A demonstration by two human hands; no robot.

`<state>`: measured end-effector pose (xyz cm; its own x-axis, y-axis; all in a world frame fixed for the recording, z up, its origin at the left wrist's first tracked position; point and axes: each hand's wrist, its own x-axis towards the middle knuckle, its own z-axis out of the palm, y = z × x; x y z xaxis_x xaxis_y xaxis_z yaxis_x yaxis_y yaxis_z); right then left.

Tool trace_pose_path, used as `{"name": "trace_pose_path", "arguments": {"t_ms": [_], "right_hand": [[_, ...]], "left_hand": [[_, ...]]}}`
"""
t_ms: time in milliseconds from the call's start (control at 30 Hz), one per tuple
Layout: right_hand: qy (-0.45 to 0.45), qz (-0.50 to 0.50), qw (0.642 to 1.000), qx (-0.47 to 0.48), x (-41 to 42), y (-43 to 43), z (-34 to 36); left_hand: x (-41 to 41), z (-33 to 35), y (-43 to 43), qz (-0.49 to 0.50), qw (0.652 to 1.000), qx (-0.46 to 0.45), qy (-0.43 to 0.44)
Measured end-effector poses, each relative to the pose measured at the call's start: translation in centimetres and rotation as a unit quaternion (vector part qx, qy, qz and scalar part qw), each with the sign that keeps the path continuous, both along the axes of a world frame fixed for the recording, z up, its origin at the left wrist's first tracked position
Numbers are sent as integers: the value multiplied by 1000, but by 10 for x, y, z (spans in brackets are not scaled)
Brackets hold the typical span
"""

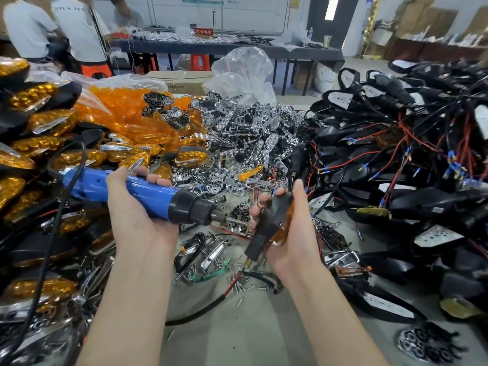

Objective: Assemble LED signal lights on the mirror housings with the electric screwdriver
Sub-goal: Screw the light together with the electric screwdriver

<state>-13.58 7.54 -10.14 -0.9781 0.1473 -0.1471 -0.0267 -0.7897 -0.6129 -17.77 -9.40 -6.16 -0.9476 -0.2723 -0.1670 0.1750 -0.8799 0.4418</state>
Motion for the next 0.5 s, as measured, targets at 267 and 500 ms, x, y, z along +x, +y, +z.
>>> {"name": "trace_pose_path", "arguments": {"t_ms": [267,500], "right_hand": [[13,-15,999,50,2,0,1],[19,20,996,86,5,-5,1]], "left_hand": [[-2,-2,-2,-3,1000,1,2],[-3,-2,-1,-1,1000,5,-6]]}}
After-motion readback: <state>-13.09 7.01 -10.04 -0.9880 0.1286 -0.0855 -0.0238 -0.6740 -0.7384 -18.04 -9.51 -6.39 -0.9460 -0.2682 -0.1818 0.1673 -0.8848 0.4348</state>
